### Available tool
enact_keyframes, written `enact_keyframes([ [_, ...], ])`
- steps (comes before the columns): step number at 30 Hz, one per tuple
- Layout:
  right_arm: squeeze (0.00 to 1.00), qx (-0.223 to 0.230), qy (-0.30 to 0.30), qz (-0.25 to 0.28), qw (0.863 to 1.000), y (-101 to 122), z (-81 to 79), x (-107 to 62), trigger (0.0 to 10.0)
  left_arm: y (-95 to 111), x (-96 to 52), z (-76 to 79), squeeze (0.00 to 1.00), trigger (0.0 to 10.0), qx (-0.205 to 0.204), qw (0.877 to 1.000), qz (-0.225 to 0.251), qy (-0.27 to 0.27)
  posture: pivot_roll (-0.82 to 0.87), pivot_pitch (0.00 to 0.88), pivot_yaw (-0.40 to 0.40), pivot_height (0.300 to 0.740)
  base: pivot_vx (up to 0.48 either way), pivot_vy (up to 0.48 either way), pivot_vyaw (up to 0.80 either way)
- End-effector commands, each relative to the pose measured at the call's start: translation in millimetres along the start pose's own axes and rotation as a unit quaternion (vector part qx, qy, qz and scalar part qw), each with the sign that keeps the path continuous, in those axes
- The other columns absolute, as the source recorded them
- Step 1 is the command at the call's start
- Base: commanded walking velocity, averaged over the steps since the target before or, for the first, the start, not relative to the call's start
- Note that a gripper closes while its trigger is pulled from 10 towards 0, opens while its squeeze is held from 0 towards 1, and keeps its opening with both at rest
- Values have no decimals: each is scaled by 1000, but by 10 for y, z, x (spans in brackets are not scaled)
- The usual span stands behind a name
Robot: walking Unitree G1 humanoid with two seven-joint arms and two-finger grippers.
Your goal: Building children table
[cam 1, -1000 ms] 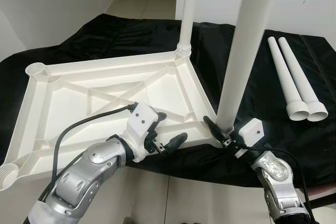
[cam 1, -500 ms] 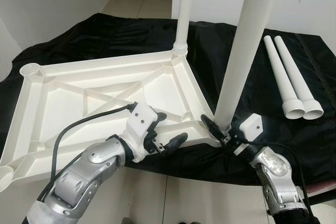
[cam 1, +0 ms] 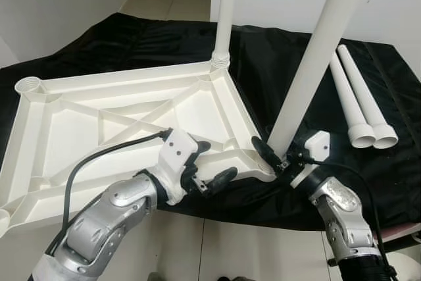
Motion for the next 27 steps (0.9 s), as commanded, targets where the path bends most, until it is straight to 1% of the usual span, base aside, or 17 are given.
enact_keyframes([
  [1, 0, 21, -28, -91, 995, -430, -75, -221, 10000, 12, -28, 11, 0, 10000, 2, 1000, 0, -9, 79, 150, -6, 740, 0, 0, 0],
  [2, 0, 21, -28, -91, 995, -430, -75, -221, 10000, 12, -28, 11, 0, 10000, 2, 1000, 0, -9, 79, 150, -6, 740, 0, 0, 0],
  [3, 0, 4, -39, -75, 996, -420, -93, -248, 10000, 17, -27, 5, 0, 10000, 1, 1000, 2, -6, 77, 148, -5, 740, 0, 0, 0],
  [5, 0, -6, -53, -62, 997, -417, -135, -287, 10000, 25, -24, -1, 0, 10000, 0, 1000, 4, -3, 77, 148, -4, 740, 0, 0, 0],
  [7, 0, -6, -53, -62, 997, -417, -135, -287, 10000, 25, -24, -1, 0, 10000, 0, 1000, 4, -3, 77, 148, -4, 740, 0, 0, 0],
  [9, 0, 0, -62, -62, 996, -444, -200, -316, 10000, 27, -27, -2, 0, 10000, -1, 1000, 4, -2, 74, 143, 3, 740, 0, 0, 0],
  [10, 0, 0, -62, -62, 996, -444, -200, -316, 10000, 27, -27, -2, 0, 10000, -1, 1000, 4, -2, 74, 143, 3, 740, 0, 0, 0],
  [12, 0, 10, -66, -60, 996, -463, -280, -311, 10000, 33, -28, -13, 0, 10000, 1, 1000, 4, -1, 73, 142, 8, 740, 0, 0, 0],
  [14, 0, 10, -66, -60, 996, -463, -280, -311, 10000, 33, -28, -13, 0, 10000, 1, 1000, 4, -1, 73, 142, 8, 740, 0, 0, 0],
  [17, 0, 12, -54, -67, 996, -505, -328, -289, 10000, 51, -23, -36, 0, 10000, 4, 1000, 6, -3, 73, 139, 14, 740, 0, 0, 0],
  [18, 0, 17, -46, -84, 995, -526, -322, -268, 10000, 64, -22, -48, 0, 10000, 5, 1000, 7, -3, 73, 139, 14, 740, 0, 0, 0],
  [20, 0, 19, -41, -100, 994, -550, -314, -248, 10000, 77, -21, -60, 0, 10000, 6, 1000, 8, -3, 73, 139, 14, 740, 0, 0, 0],
  [23, 0, 35, -39, -101, 993, -529, -287, -221, 10000, 83, -21, -67, 0, 10000, 6, 1000, 8, -3, 74, 135, 17, 740, 0, 0, 0],
  [25, 0, 35, -39, -101, 993, -529, -287, -221, 10000, 83, -21, -67, 0, 10000, 6, 1000, 8, -3, 74, 135, 17, 740, 0, 0, 0],
  [27, 0, 36, -30, -127, 991, -513, -217, -172, 10000, 92, -16, -72, 0, 10000, 7, 1000, 8, -2, 77, 133, 16, 740, 0, 0, 0],
])
Point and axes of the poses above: a point about 5 cm out from each wrist's last joint towards the gripper, its own x axis pointing out of the wrist towards the gripper, its own y axis along the axis of the wrist's last joint, z = x × y, the point moved 1 cm from there along x, pointing out of the wrist towards the gripper, and after that the axes turned 4 degrees about x, right-handed, at the moved point
